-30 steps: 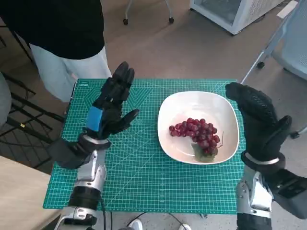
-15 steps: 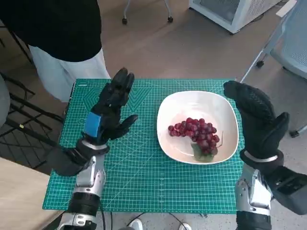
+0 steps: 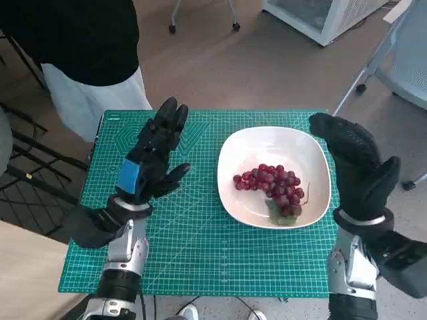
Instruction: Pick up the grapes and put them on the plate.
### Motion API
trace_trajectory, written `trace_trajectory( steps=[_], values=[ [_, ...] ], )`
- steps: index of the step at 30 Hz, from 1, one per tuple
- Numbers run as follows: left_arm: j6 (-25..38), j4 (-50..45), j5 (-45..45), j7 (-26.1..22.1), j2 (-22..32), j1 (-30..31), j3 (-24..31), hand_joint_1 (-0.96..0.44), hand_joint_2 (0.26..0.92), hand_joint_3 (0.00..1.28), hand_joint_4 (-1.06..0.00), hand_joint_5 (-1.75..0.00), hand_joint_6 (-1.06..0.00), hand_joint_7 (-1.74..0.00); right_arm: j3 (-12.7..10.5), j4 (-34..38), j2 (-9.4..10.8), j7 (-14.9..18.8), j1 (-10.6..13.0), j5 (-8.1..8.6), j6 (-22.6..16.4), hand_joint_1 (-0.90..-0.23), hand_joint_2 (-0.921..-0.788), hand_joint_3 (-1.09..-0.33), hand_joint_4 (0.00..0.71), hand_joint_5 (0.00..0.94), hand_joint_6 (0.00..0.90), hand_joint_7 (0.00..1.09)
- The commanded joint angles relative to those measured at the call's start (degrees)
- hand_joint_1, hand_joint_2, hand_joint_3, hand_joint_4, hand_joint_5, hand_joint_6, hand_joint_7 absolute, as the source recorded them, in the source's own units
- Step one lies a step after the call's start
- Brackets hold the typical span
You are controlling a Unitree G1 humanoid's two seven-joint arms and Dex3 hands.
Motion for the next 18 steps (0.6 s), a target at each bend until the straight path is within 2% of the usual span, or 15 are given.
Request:
trace_trajectory(
  steps=[1,18],
  values=[
    [-0.7,-0.7,-0.8,-0.7,-0.3,0.7,0.3,-0.40,0.921,0.33,-0.16,-0.01,-0.24,0.00,0.2,0.5,-0.3,0.3,0.7,-0.52,0.4,-0.506,-0.921,-0.581,0.313,0.000,0.098,0.38],
    [0.1,-1.9,-0.4,-1.2,-0.1,0.9,0.3,-0.40,0.921,0.33,-0.16,0.00,-0.23,0.00,0.7,1.2,-0.2,0.2,0.4,-0.89,0.5,-0.508,-0.921,-0.582,0.309,0.000,0.088,0.40]
  ],
)
